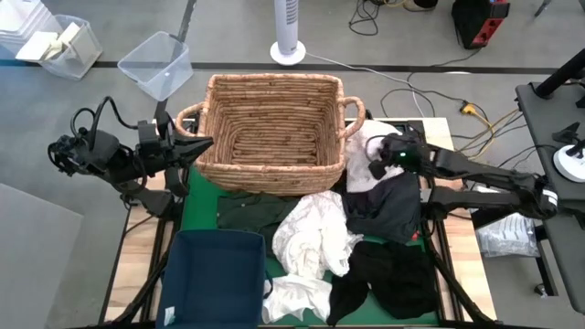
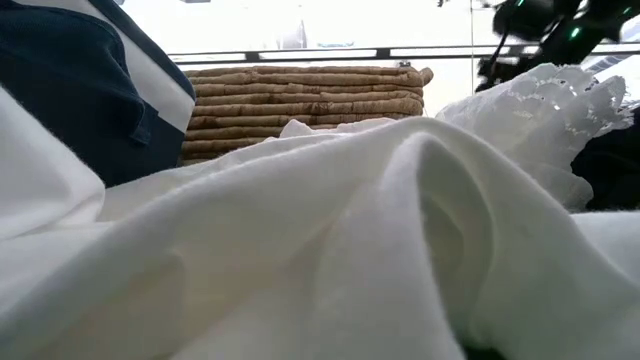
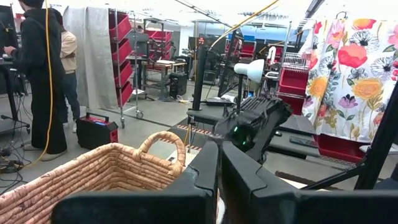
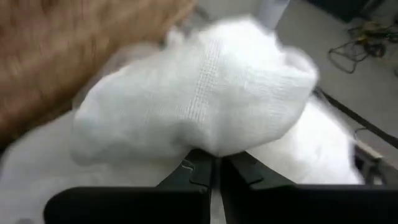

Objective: Sort clothes
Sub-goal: Put the white shirt into the laundry basket

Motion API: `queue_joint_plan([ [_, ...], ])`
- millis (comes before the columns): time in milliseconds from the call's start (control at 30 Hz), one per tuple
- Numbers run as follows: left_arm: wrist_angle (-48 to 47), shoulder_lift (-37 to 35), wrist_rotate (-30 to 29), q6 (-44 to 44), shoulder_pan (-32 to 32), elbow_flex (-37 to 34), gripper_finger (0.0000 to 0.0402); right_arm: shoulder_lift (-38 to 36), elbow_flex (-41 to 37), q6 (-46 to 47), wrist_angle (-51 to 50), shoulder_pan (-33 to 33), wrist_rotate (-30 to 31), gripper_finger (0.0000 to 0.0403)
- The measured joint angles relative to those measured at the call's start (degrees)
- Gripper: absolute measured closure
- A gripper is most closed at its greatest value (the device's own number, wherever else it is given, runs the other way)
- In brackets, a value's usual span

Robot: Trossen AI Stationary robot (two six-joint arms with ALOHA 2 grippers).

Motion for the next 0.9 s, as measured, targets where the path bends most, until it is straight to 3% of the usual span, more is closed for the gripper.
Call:
queue_joint_plan([
  [333, 0.2, 0.0, 0.0, 0.0, 0.0, 0.0, 0.0401, -9.0, 9.2, 3.7, -1.8, 0.0, 2.1, 0.0394],
  [900, 0.2, 0.0, 0.0, 0.0, 0.0, 0.0, 0.0401, -3.9, 32.2, -2.4, -1.1, 0.0, 4.1, 0.0394],
])
